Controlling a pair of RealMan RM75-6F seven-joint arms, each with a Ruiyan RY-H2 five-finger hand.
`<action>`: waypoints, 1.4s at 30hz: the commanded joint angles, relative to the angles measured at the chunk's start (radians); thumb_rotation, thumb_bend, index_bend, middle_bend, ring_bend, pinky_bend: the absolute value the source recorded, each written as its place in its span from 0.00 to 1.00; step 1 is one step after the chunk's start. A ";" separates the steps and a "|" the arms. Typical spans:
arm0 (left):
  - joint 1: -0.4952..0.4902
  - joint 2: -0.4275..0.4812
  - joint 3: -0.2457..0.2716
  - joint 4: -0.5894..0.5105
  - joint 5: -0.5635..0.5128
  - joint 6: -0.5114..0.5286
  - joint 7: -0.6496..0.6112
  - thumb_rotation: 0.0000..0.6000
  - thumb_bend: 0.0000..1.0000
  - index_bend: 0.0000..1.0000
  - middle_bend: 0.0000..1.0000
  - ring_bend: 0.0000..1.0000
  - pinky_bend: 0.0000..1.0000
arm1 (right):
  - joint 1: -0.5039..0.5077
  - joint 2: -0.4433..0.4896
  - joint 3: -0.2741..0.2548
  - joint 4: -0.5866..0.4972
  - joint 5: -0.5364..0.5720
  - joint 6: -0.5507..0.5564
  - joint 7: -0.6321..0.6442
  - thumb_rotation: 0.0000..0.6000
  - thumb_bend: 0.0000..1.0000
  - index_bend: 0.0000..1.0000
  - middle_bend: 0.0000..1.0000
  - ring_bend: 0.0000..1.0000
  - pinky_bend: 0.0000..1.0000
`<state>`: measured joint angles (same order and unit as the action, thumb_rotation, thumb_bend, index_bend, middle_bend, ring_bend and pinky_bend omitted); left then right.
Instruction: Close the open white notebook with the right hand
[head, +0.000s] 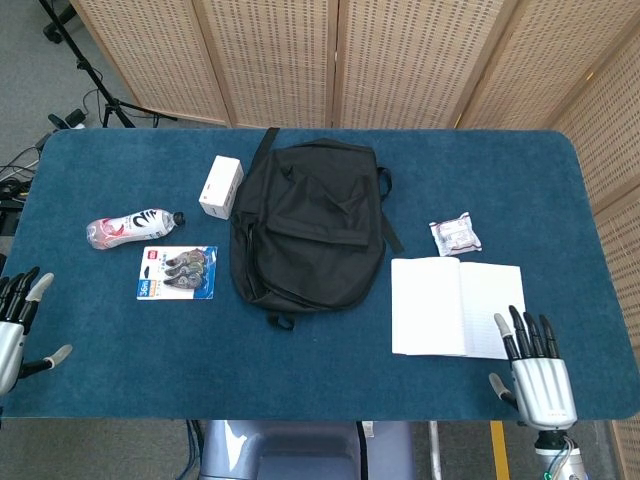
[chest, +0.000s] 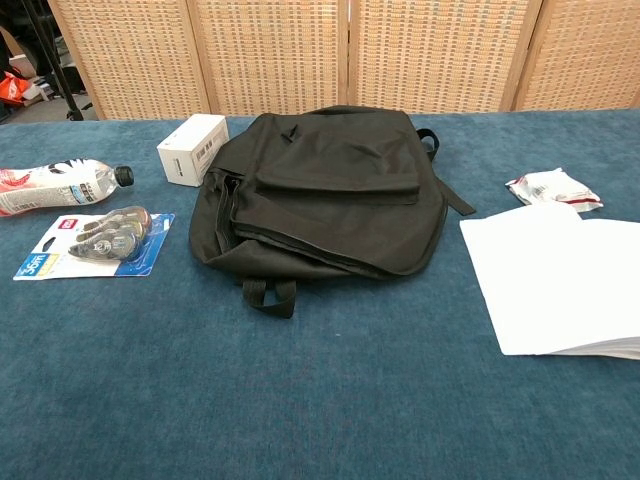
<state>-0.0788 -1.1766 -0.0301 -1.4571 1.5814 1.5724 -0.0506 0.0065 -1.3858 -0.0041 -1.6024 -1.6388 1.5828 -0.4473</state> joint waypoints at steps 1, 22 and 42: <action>-0.001 -0.001 0.001 0.001 0.001 -0.001 -0.001 0.92 0.07 0.00 0.00 0.00 0.00 | -0.002 -0.035 -0.007 -0.012 -0.011 -0.005 -0.041 1.00 0.26 0.00 0.00 0.00 0.00; -0.003 -0.002 0.002 0.006 0.005 -0.002 -0.011 0.92 0.07 0.00 0.00 0.00 0.00 | 0.040 -0.181 0.009 -0.051 0.006 -0.094 -0.140 1.00 0.26 0.00 0.00 0.00 0.00; -0.004 -0.003 -0.001 0.010 -0.001 -0.002 -0.018 0.92 0.07 0.00 0.00 0.00 0.00 | 0.080 -0.250 0.051 0.019 0.090 -0.150 -0.098 1.00 0.26 0.00 0.00 0.00 0.00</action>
<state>-0.0825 -1.1798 -0.0314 -1.4471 1.5801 1.5701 -0.0682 0.0845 -1.6325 0.0453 -1.5874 -1.5531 1.4359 -0.5475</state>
